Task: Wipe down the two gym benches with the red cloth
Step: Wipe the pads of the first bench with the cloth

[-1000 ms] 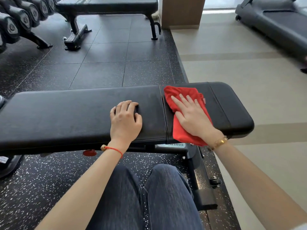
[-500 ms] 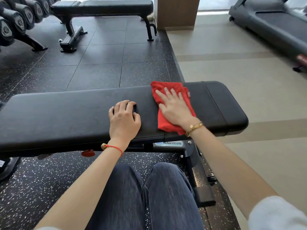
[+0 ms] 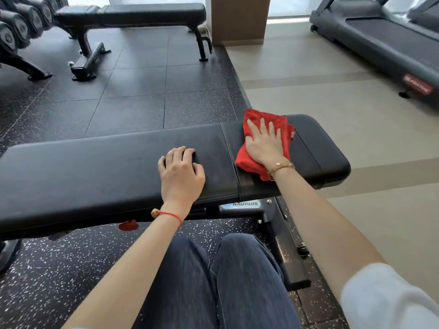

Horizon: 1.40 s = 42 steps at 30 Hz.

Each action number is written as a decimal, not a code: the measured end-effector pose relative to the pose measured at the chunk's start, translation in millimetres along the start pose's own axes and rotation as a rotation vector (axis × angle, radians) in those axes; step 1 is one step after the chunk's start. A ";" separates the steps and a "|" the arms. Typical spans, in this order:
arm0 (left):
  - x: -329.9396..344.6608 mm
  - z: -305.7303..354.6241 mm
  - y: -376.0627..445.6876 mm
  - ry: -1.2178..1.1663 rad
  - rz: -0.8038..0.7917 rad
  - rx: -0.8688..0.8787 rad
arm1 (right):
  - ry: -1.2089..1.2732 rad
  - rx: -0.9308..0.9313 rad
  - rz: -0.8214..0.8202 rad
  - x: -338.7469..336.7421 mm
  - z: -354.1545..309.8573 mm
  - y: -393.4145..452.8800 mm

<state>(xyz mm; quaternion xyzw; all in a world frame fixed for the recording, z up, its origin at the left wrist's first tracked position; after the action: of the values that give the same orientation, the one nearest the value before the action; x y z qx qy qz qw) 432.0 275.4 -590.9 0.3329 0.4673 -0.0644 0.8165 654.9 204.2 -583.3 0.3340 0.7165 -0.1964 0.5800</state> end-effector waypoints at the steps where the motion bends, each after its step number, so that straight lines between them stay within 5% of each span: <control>1: 0.0 -0.3 -0.2 -0.004 -0.001 0.001 | 0.010 -0.025 -0.002 2.9 -14.2 -1.5; 7: 0.6 -4.1 -0.8 -0.014 -0.023 0.020 | 0.028 -0.150 0.049 7.9 -31.9 -48.4; 16: 0.2 -3.6 -2.5 -0.012 -0.080 0.051 | -0.076 0.346 0.211 -16.0 65.0 -80.6; 20: -3.1 7.6 -1.5 -0.054 -0.080 0.061 | -0.092 0.410 0.171 -20.3 82.5 -58.4; 34: 34.9 75.1 -1.6 -0.032 -0.086 -0.010 | -0.050 0.064 0.003 -29.3 135.2 0.6; 42: 36.2 74.3 -4.5 0.056 0.018 -0.095 | -0.005 -0.257 -0.050 -16.7 82.6 38.5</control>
<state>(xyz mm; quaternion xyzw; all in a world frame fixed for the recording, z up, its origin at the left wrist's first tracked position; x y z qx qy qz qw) 503.7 234.5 -596.9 0.2996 0.4894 -0.0256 0.8186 741.6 171.7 -583.8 0.2384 0.7423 -0.1181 0.6150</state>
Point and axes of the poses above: each hand's wrist, its own y-axis towards the middle knuckle, its own x-axis out of the palm, z = x × y, the point moved 5 cm from there along y, towards the middle knuckle, and after that the axes turned 9 degrees about z, right-handed, at the moved point
